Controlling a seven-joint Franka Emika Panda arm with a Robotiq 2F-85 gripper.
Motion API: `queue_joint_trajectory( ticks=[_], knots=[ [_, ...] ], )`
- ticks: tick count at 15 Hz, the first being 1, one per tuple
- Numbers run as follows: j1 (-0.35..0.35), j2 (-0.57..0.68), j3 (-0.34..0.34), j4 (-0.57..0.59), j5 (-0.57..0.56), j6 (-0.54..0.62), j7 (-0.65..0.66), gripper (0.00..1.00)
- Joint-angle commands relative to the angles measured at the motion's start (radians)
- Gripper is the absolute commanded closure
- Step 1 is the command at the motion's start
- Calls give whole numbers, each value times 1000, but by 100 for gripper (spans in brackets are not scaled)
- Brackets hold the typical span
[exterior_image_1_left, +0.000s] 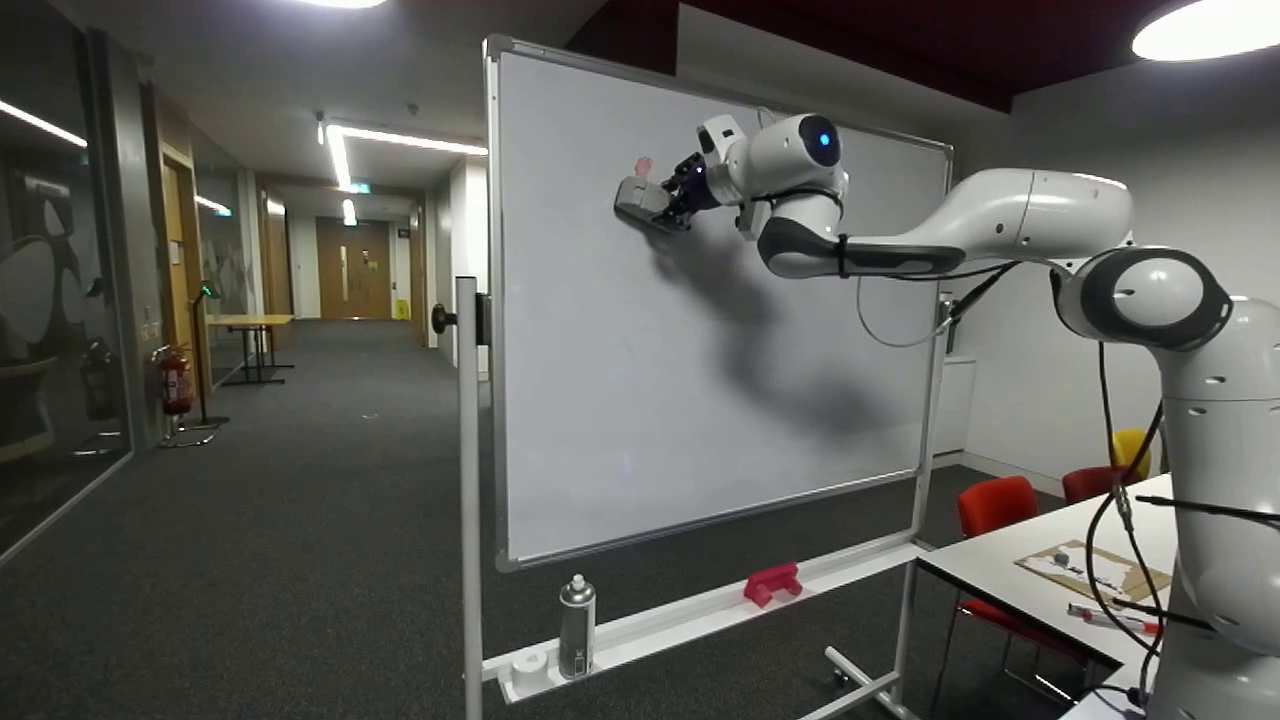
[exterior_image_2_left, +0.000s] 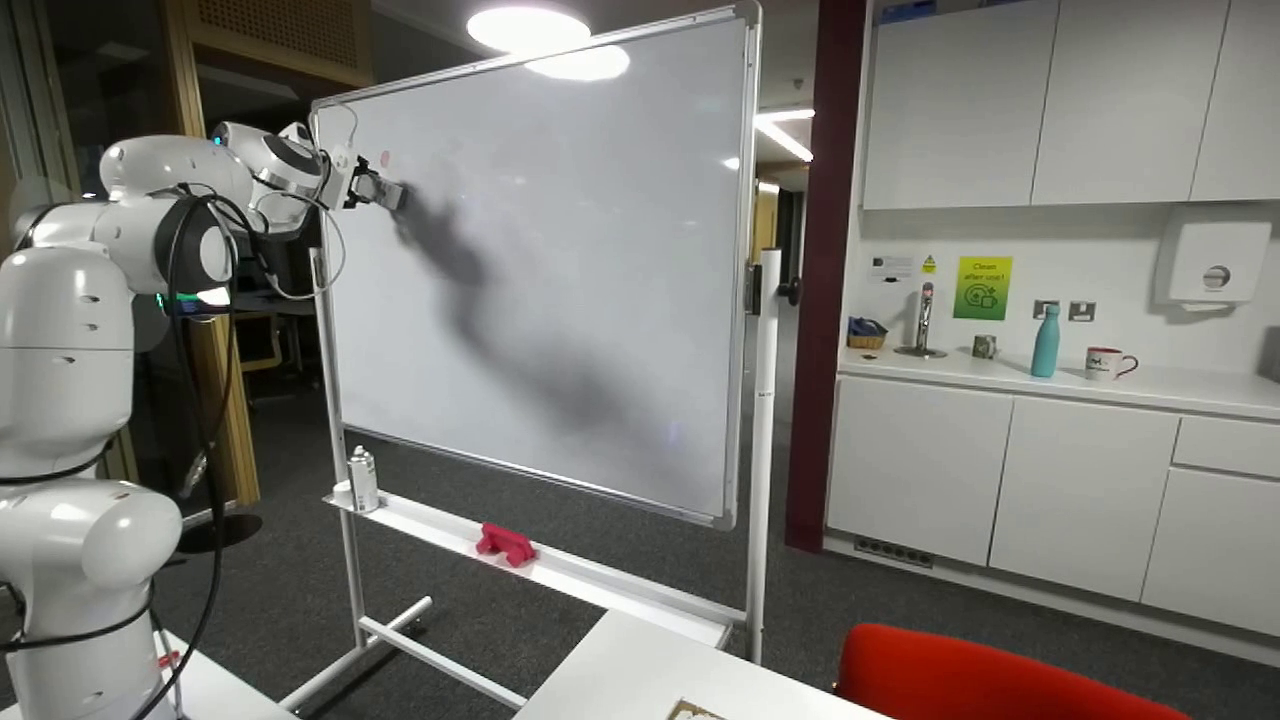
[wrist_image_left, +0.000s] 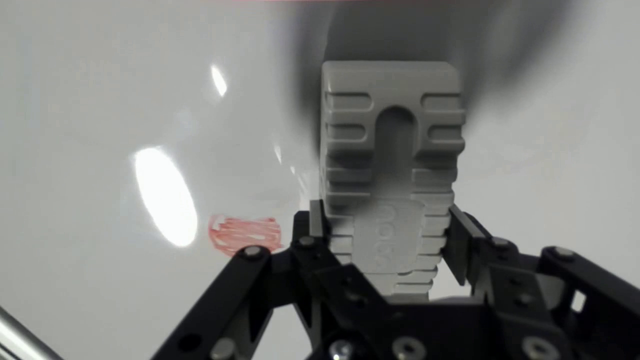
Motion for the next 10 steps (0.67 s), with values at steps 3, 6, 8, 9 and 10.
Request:
queue_joint_trajectory(
  ticks=[3, 6, 8, 9, 10],
  knots=[
    [79, 90, -41, 263, -10, -120, -22, 68],
    [112, 132, -66, 350, -26, -134, -20, 68],
    [130, 160, -81, 384, -26, -133, -29, 68],
    [141, 172, -89, 393, -25, -138, -30, 68],
    [128, 175, -72, 380, -42, -134, -20, 68]
  ],
)
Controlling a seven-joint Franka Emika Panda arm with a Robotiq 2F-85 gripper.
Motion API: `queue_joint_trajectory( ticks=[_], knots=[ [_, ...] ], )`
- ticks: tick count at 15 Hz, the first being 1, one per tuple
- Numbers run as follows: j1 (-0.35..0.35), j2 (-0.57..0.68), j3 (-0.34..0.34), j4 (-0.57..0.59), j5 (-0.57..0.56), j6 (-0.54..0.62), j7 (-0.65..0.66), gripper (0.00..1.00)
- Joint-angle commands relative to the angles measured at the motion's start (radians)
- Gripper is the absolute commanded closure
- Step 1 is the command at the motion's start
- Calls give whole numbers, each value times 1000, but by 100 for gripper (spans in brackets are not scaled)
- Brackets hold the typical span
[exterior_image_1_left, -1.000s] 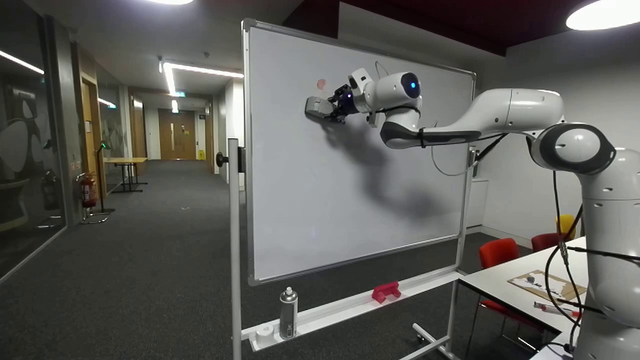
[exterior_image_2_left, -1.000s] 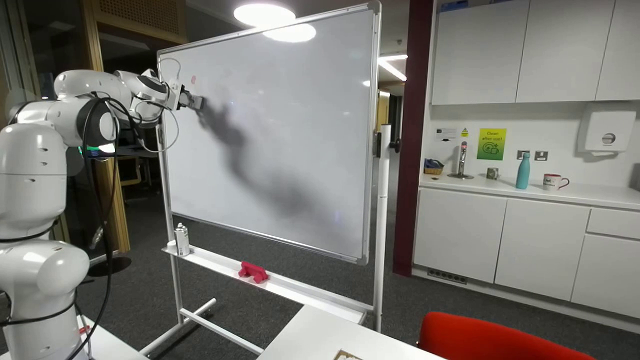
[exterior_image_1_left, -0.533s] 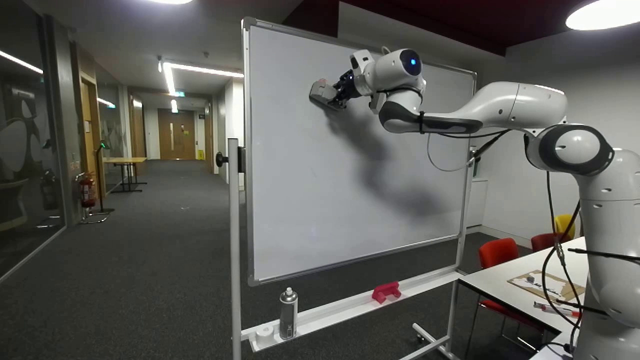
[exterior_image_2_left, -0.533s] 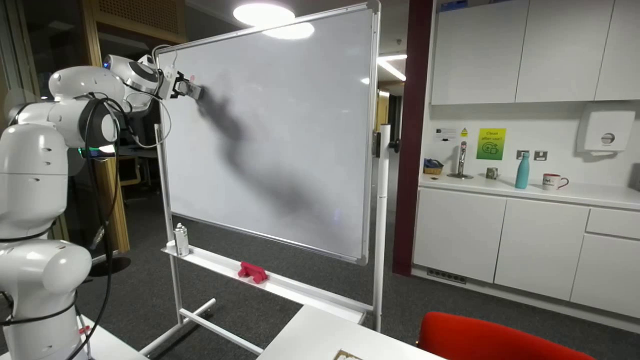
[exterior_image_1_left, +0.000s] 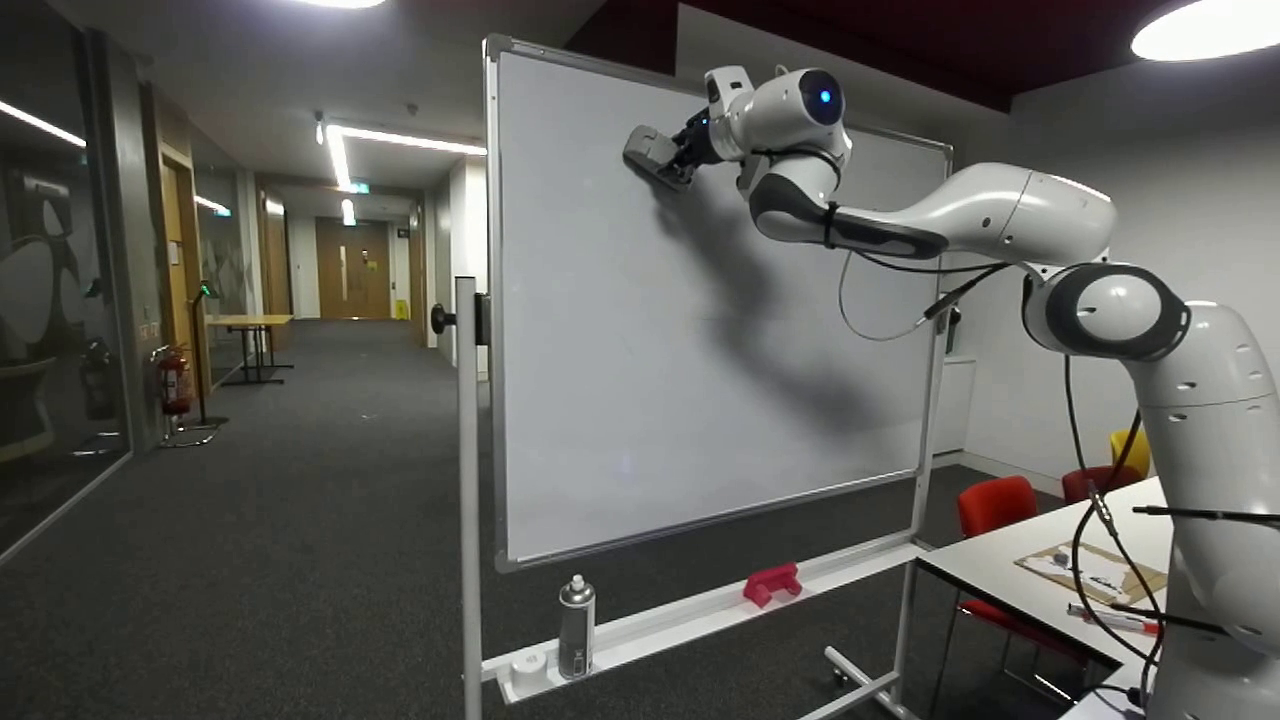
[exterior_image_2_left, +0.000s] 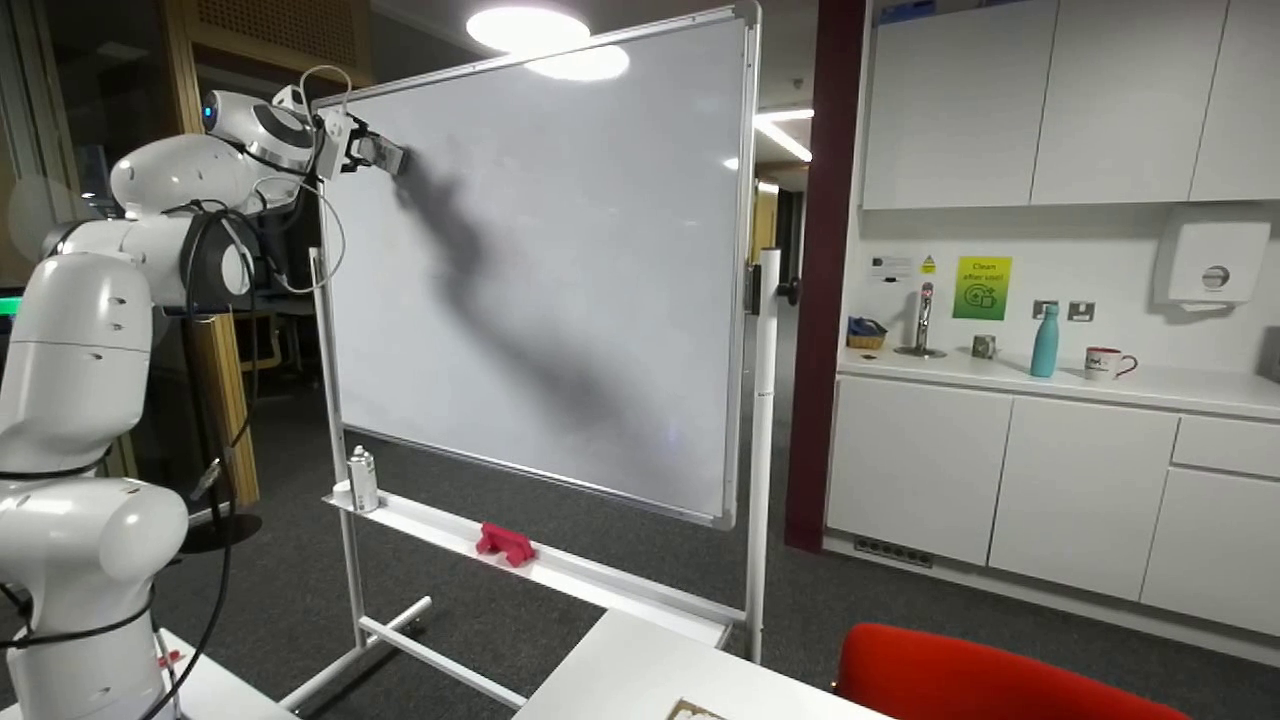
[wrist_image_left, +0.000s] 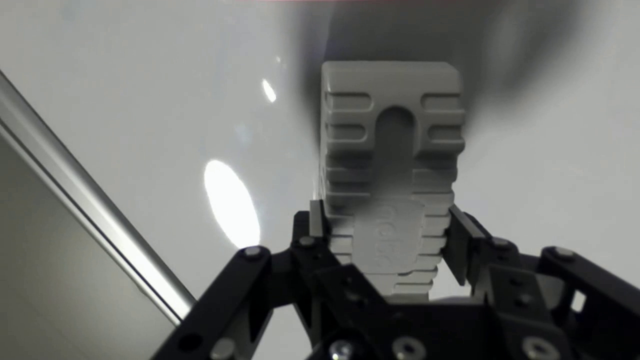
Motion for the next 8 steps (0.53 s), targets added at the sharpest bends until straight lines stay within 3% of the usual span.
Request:
queue_joint_trajectory(
  ticks=[1, 8],
  knots=[
    [24, 55, -12, 48, -35, -25, -19, 68],
    [16, 5, -9, -115, -39, -29, -8, 68]
  ],
)
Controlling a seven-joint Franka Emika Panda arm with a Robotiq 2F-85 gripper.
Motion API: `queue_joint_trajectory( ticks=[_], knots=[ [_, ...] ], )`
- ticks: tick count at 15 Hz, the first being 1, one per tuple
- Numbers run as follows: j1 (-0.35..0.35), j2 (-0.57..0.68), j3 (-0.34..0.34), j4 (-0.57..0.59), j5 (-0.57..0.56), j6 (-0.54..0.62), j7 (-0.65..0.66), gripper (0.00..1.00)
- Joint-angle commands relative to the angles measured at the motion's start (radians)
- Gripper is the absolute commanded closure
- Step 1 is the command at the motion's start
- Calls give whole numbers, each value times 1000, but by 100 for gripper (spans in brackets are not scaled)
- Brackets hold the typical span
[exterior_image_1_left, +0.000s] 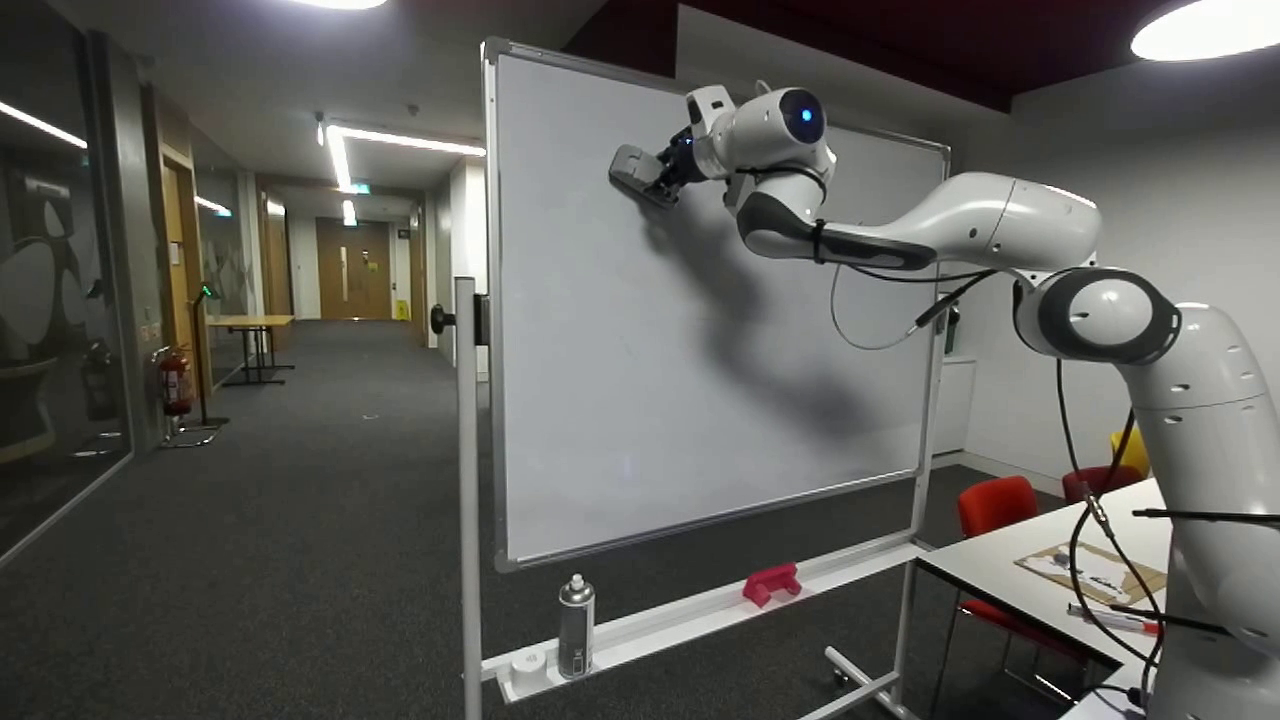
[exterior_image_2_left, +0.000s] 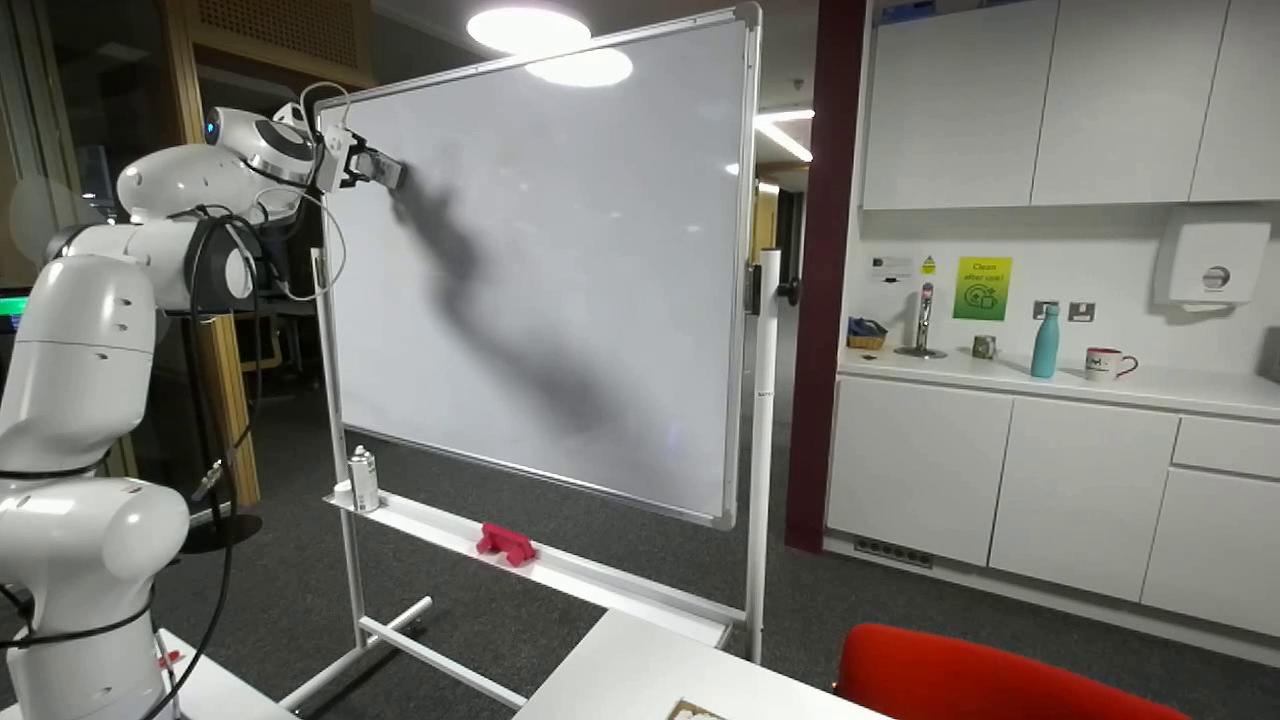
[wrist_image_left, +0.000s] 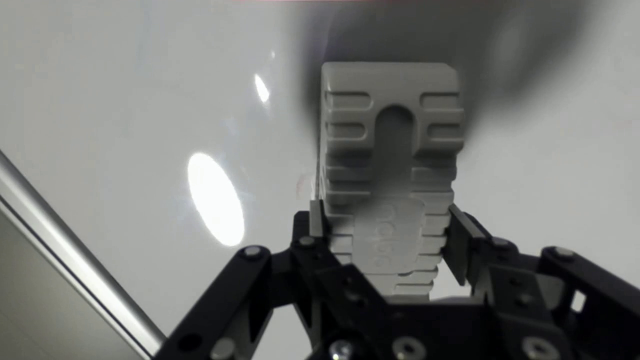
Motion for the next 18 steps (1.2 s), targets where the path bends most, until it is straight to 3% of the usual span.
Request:
queue_joint_trajectory(
  ticks=[1, 7, 18],
  knots=[
    [-4, -28, -6, -113, -6, -29, -5, 68],
    [6, -54, 0, -196, 17, -40, -8, 68],
    [8, -17, -15, 16, 142, -34, -108, 68]
  ],
)
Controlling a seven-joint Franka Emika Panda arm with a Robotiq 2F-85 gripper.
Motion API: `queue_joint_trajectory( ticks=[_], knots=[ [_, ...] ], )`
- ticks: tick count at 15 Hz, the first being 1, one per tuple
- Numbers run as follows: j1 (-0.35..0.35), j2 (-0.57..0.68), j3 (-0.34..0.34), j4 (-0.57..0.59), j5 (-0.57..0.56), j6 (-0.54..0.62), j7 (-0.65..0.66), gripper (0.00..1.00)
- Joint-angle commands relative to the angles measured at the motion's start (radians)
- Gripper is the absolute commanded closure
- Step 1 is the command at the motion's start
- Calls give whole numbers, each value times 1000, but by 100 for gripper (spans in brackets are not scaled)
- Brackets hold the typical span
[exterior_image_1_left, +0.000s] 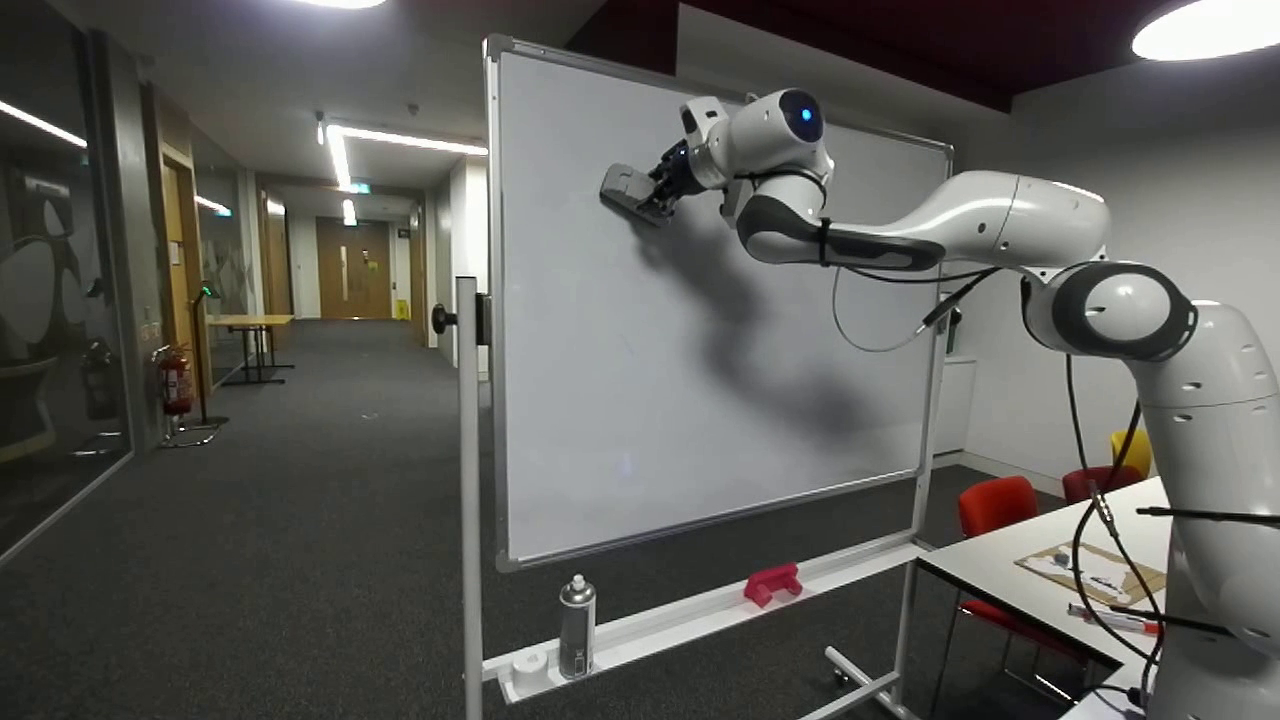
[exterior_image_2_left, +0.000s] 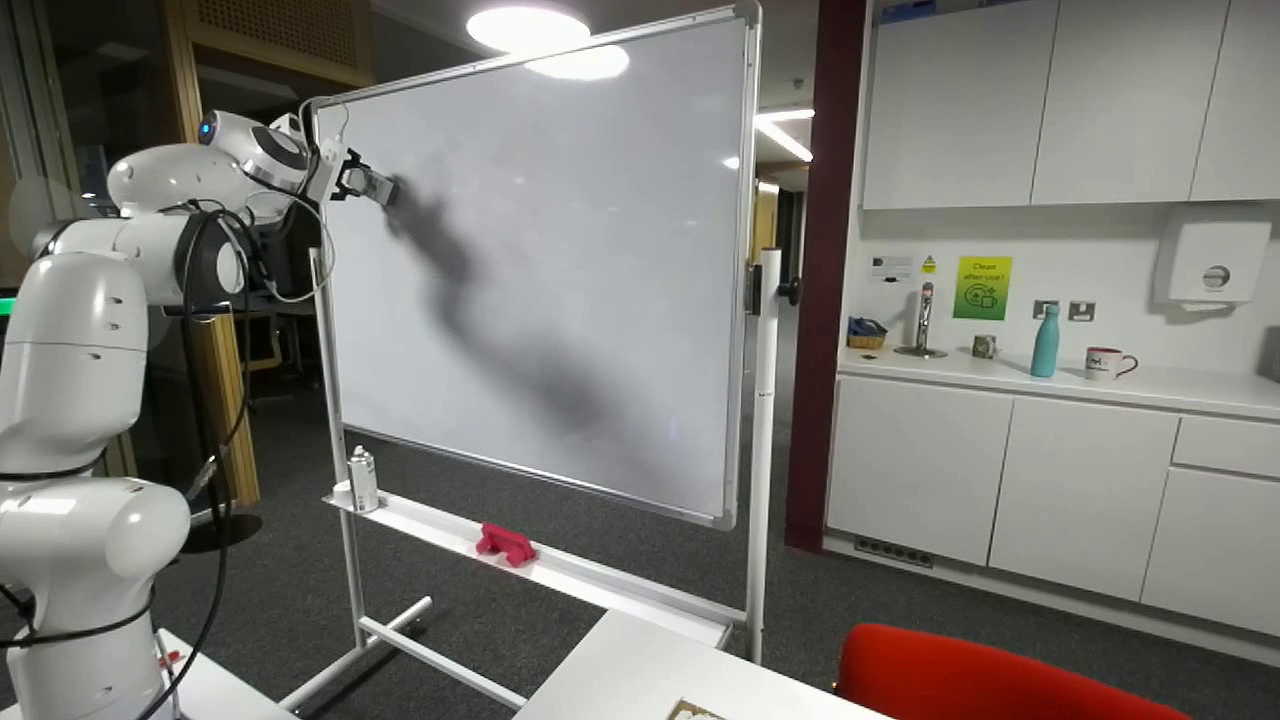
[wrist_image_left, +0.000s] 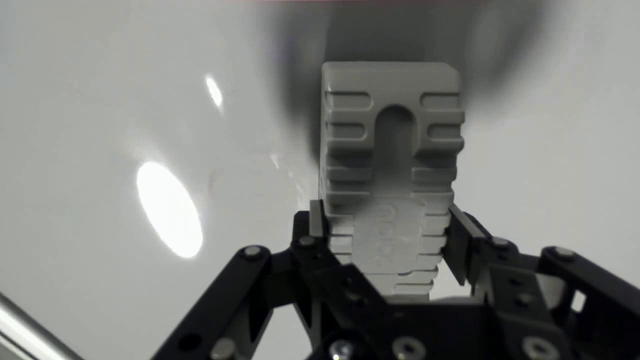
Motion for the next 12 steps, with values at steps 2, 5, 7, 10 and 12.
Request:
queue_joint_trajectory(
  ticks=[2, 5, 7, 10, 12],
  knots=[
    [-12, 26, -23, 147, 44, -25, -107, 68],
    [-11, 37, -41, 208, 56, -26, -147, 68],
    [-3, 48, -50, 237, 60, -26, -142, 68],
    [-1, 7, -26, 164, 62, -28, -99, 68],
    [10, -29, -6, 102, 79, -30, -96, 68]
  ],
)
